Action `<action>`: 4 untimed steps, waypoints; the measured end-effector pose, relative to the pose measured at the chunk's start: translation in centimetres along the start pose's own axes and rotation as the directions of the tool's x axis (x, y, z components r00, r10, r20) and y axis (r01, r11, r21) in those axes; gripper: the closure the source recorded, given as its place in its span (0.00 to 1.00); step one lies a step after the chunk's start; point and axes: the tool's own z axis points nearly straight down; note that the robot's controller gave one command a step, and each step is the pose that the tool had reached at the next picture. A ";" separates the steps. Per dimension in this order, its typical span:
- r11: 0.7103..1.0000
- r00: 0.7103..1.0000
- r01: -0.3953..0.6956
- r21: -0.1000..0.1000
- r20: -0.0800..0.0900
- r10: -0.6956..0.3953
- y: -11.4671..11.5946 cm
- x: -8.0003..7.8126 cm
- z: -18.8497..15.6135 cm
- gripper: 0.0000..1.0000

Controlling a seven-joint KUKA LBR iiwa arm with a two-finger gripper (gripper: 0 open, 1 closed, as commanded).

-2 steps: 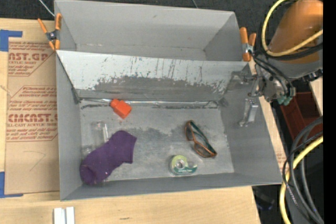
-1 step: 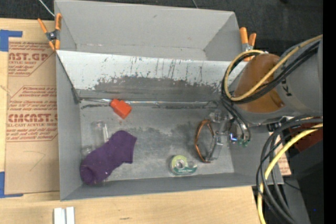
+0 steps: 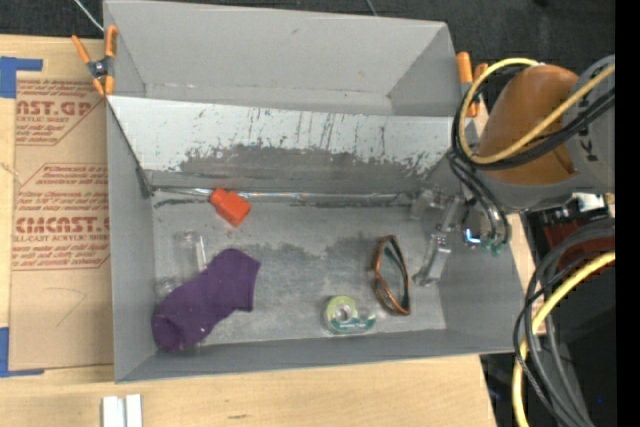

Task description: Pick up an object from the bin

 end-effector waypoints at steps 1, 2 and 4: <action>0.976 0.975 -0.220 0.002 -0.016 0.220 3.7 5.7 3.9 0.00; 0.988 0.988 -0.156 0.001 0.000 0.156 1.5 3.9 6.8 0.00; 0.946 0.946 -0.324 0.005 -0.018 0.324 2.8 6.4 6.9 1.00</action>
Offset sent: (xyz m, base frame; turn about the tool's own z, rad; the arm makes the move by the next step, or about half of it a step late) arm -0.0348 0.0230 -0.0682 0.1563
